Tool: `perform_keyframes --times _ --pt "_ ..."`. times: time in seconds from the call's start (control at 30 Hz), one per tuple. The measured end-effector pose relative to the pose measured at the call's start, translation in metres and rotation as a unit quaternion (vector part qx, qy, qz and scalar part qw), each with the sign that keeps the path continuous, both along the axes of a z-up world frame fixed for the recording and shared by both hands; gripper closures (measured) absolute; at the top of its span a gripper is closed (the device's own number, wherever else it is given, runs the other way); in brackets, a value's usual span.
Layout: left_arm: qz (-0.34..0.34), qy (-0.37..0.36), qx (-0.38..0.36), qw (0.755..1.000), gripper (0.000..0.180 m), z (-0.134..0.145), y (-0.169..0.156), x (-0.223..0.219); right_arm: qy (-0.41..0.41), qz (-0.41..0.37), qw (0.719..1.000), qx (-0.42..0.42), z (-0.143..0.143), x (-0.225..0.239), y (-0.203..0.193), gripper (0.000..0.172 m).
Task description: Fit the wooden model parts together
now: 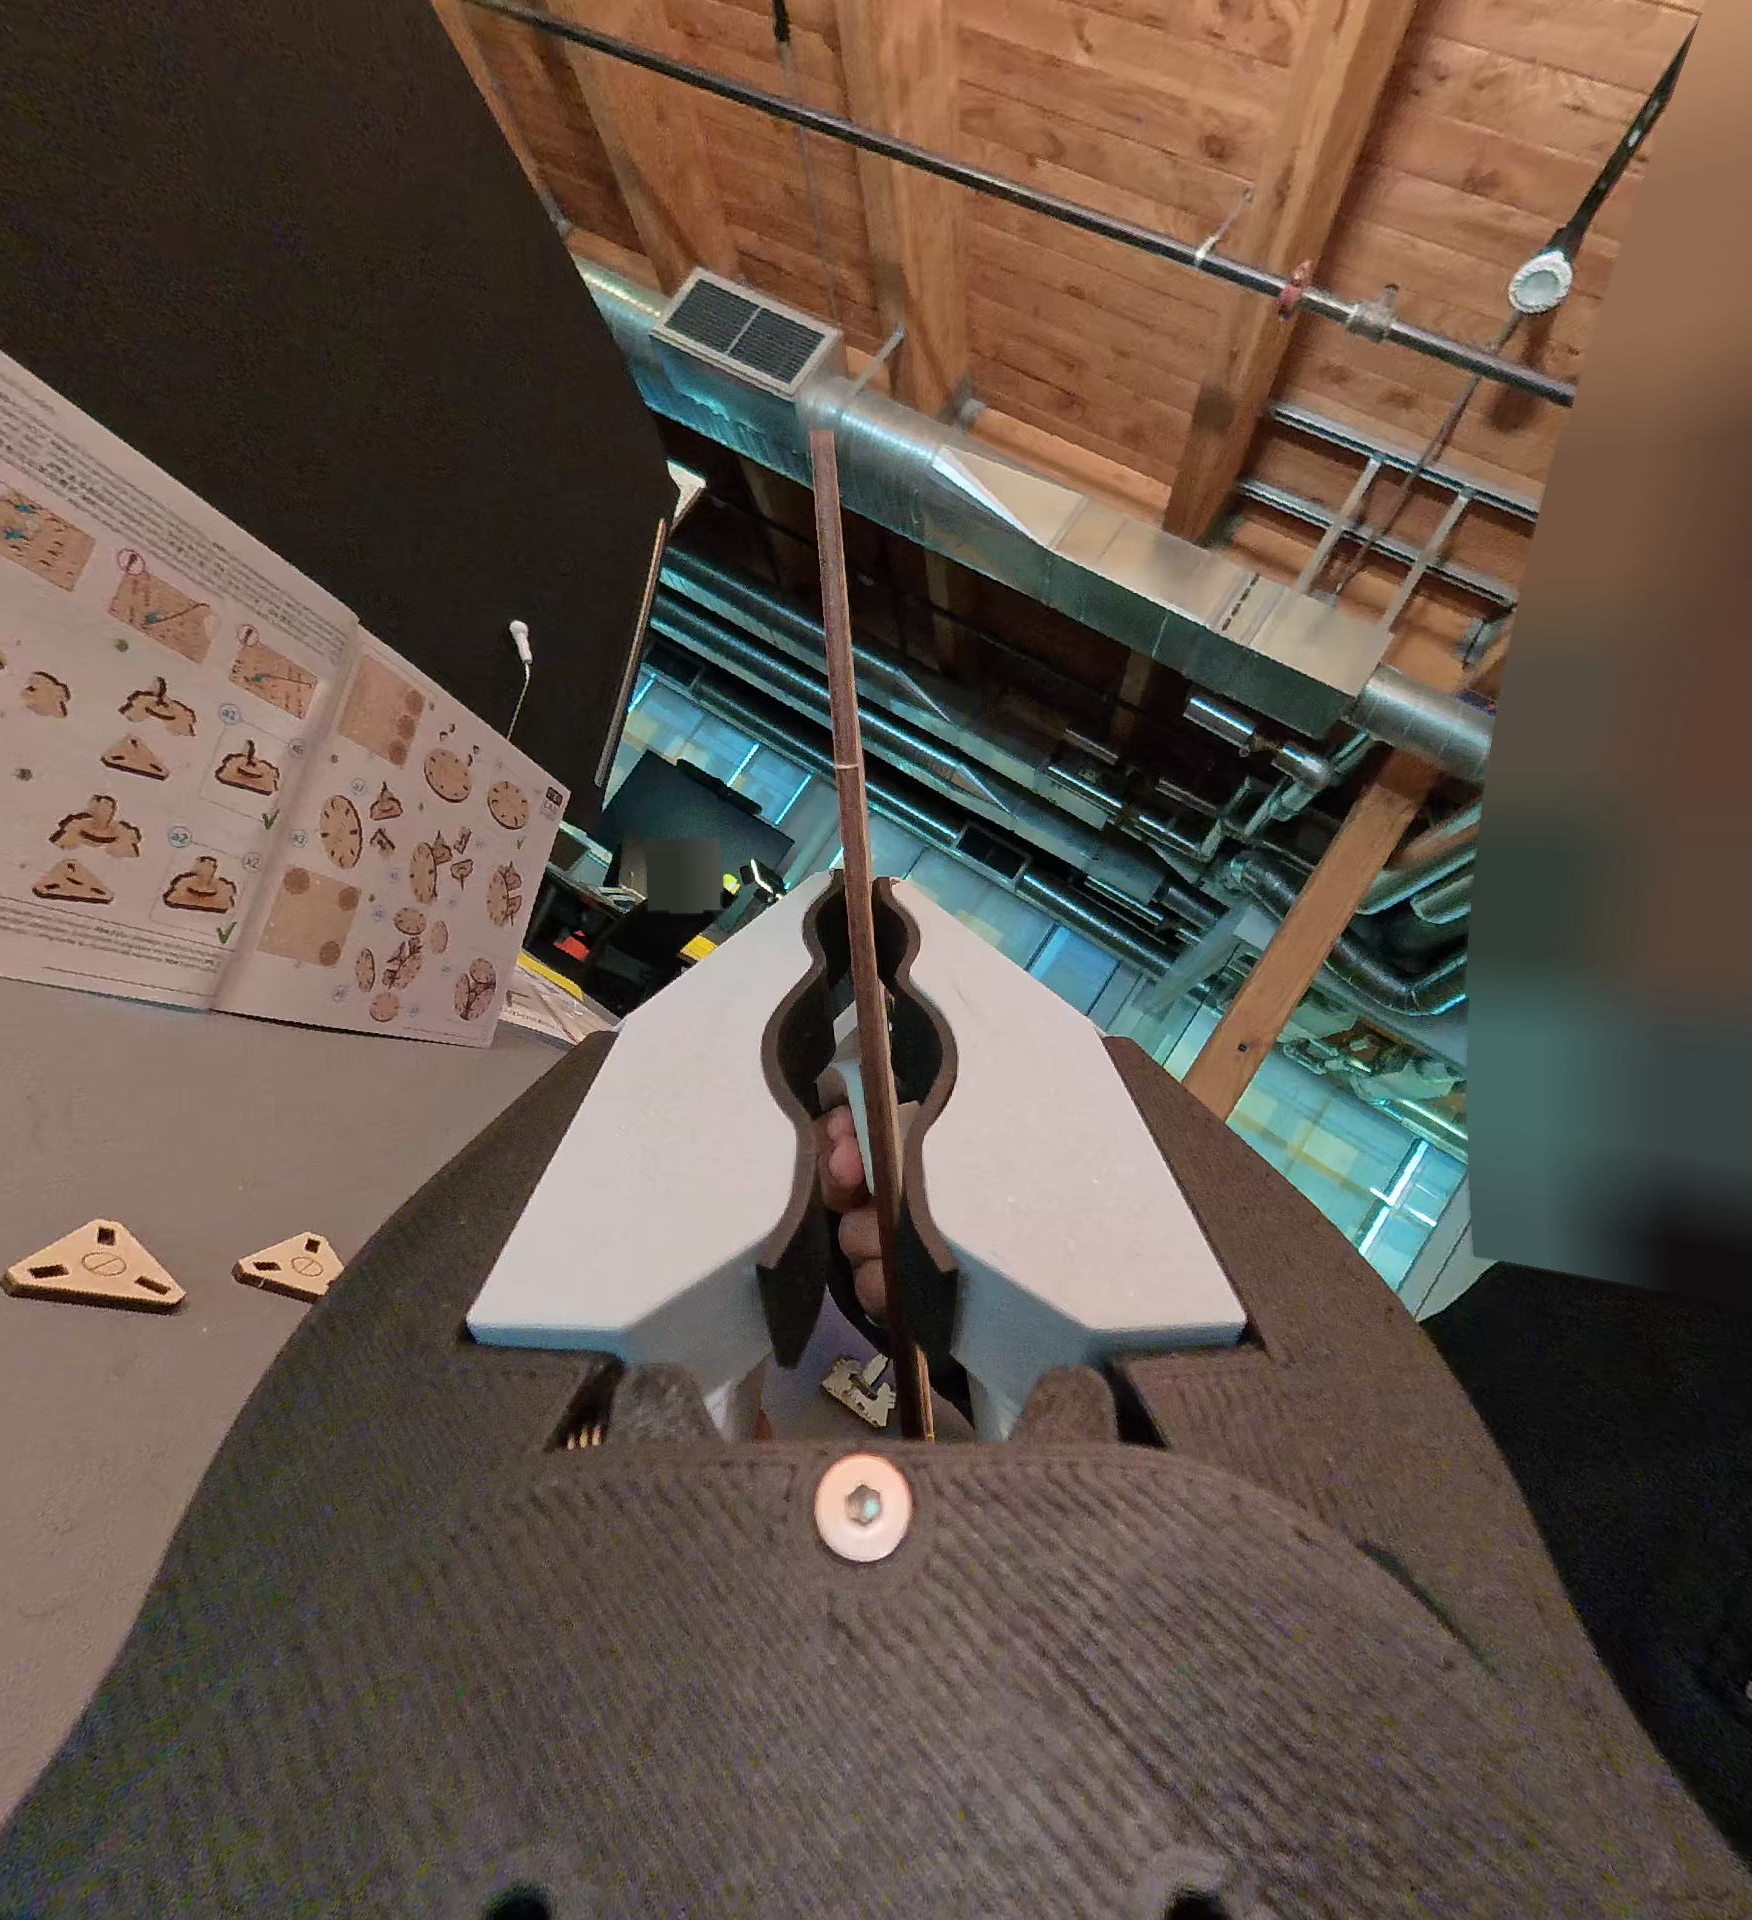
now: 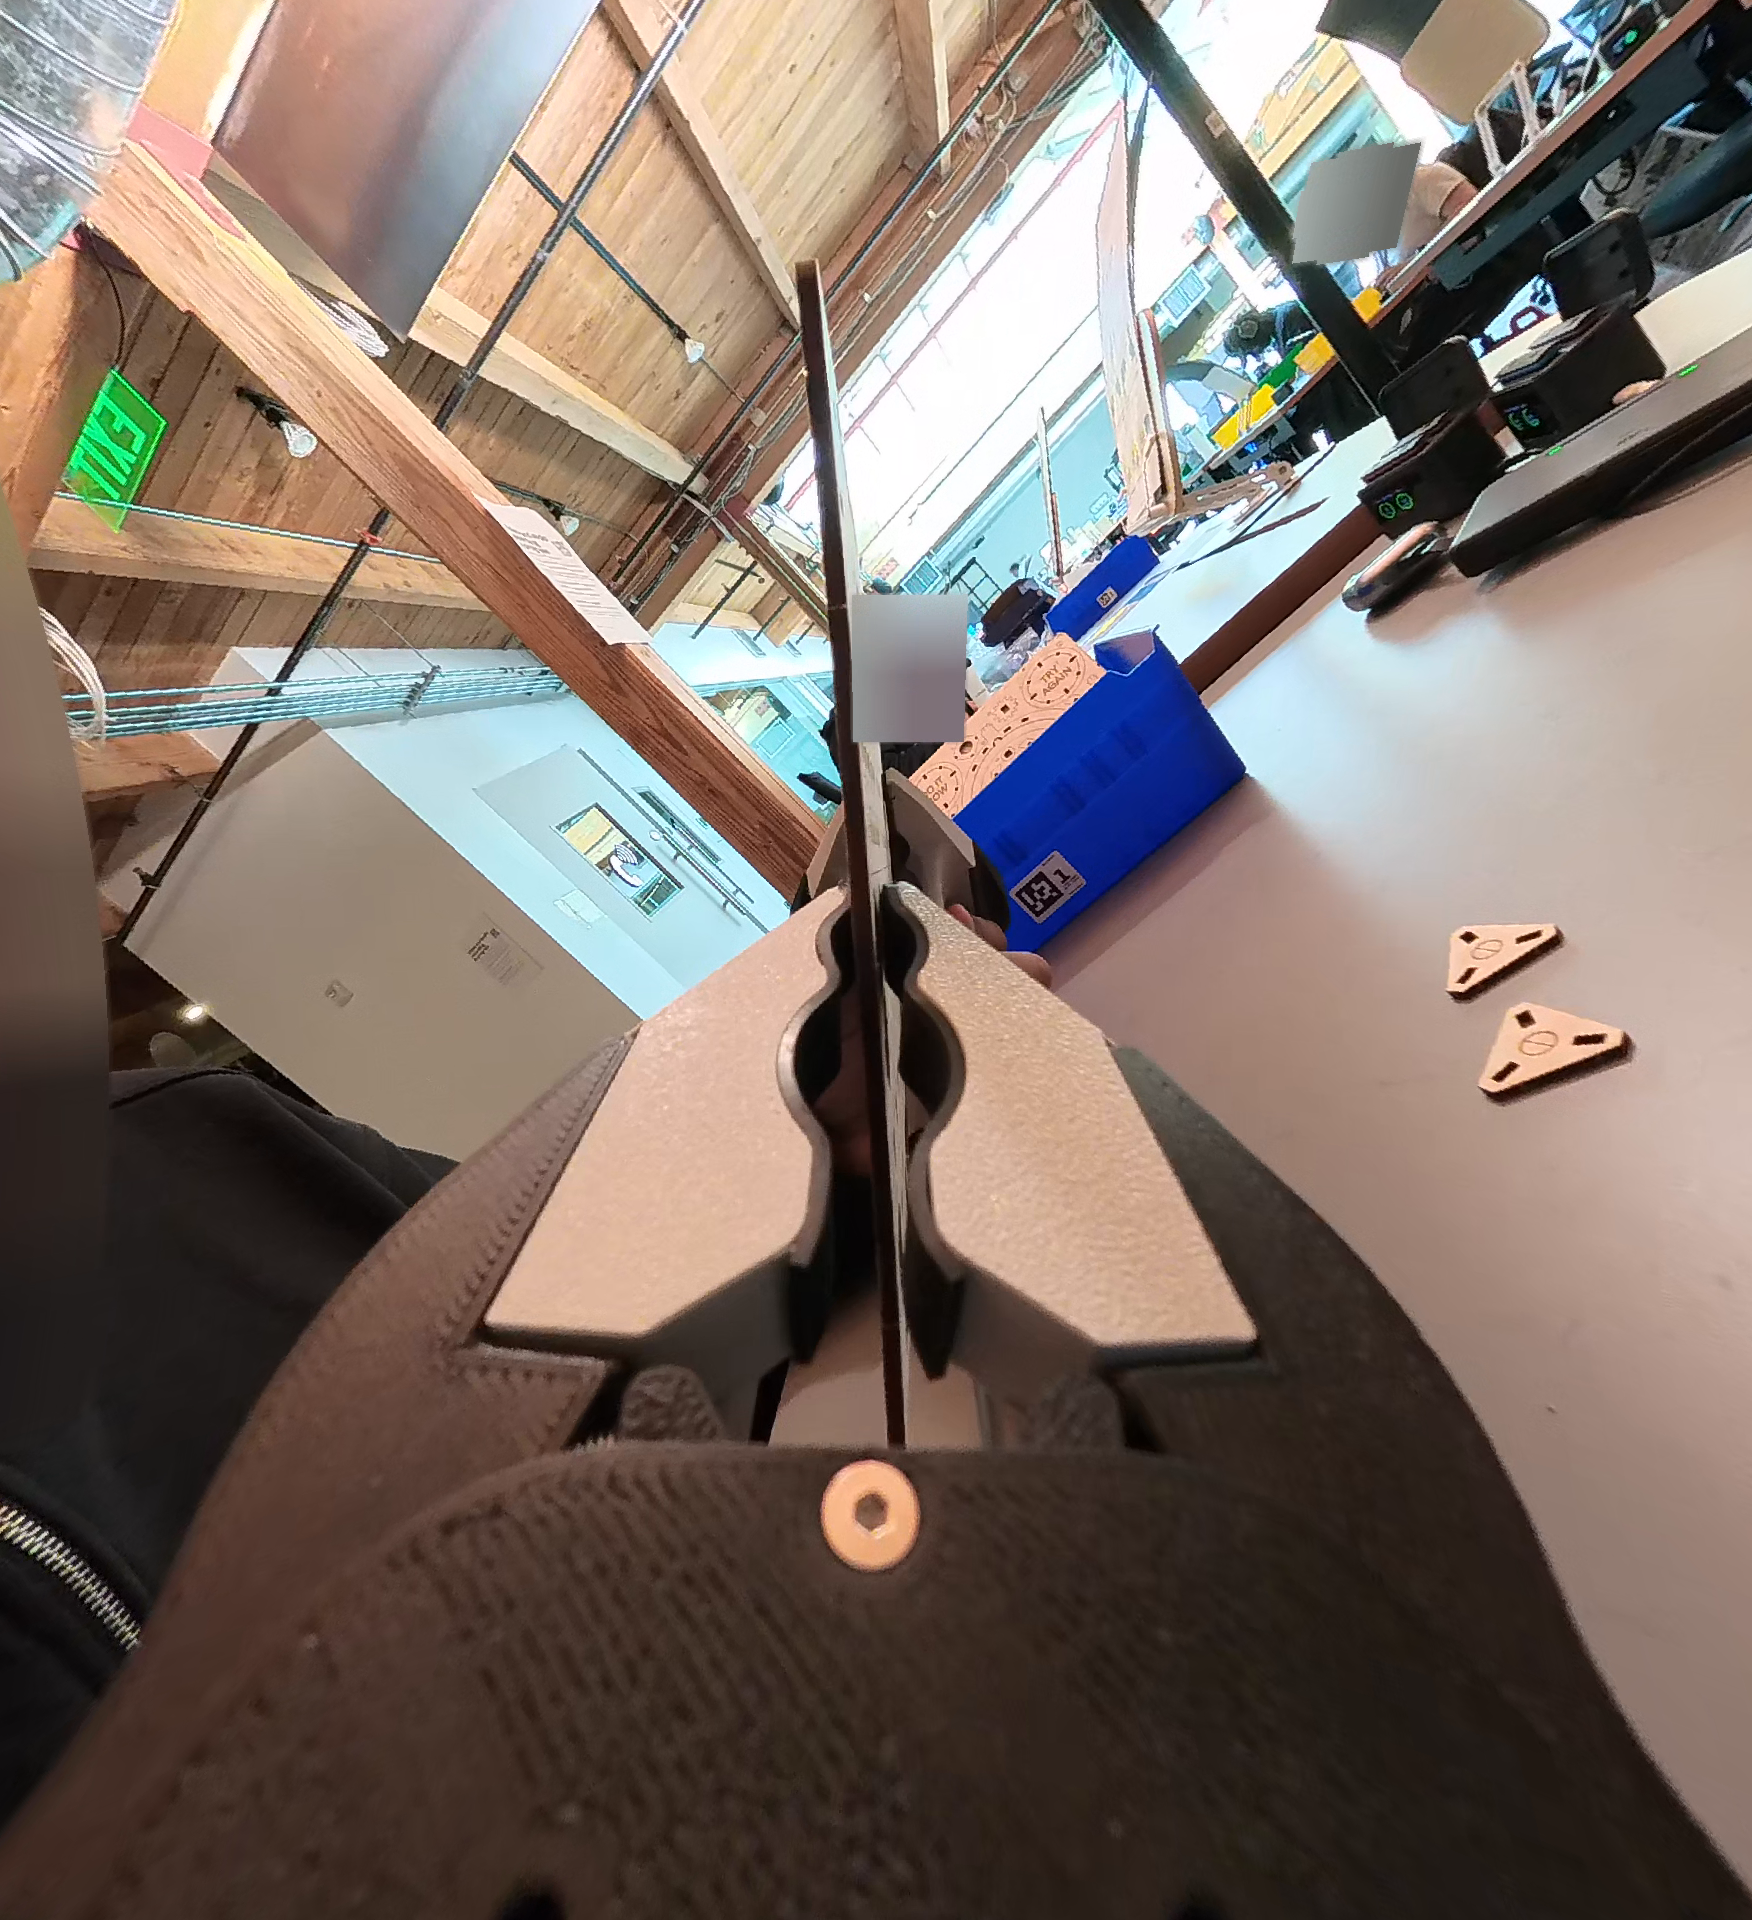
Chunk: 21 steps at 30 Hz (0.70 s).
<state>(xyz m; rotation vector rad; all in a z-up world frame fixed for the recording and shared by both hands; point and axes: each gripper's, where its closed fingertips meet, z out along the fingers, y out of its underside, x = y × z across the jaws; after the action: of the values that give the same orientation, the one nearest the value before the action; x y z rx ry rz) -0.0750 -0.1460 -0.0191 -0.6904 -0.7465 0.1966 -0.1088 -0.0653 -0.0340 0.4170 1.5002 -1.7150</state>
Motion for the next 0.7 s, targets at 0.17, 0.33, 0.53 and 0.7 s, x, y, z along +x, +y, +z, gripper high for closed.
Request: perform_keyframes --times 0.17,0.33,0.53,0.7 --pt "-0.004 -0.010 0.006 1.000 0.178 -0.0019 -0.0014 -0.0015 0.004 -0.001 1.000 0.002 -0.0003 0.0003 -0.0004 0.171" --pt "-0.003 -0.013 0.004 1.000 0.178 -0.0031 -0.0017 -0.0025 0.004 -0.003 1.000 0.003 -0.0013 -0.0006 -0.0009 0.171" --pt "0.000 -0.015 0.004 1.000 0.179 -0.0038 -0.0024 -0.0031 0.000 -0.005 1.000 0.002 -0.0020 -0.0017 -0.0014 0.171" --pt "0.005 -0.014 0.002 1.000 0.179 -0.0037 -0.0026 -0.0032 -0.003 -0.008 1.000 -0.001 -0.0009 -0.0032 -0.0007 0.171"
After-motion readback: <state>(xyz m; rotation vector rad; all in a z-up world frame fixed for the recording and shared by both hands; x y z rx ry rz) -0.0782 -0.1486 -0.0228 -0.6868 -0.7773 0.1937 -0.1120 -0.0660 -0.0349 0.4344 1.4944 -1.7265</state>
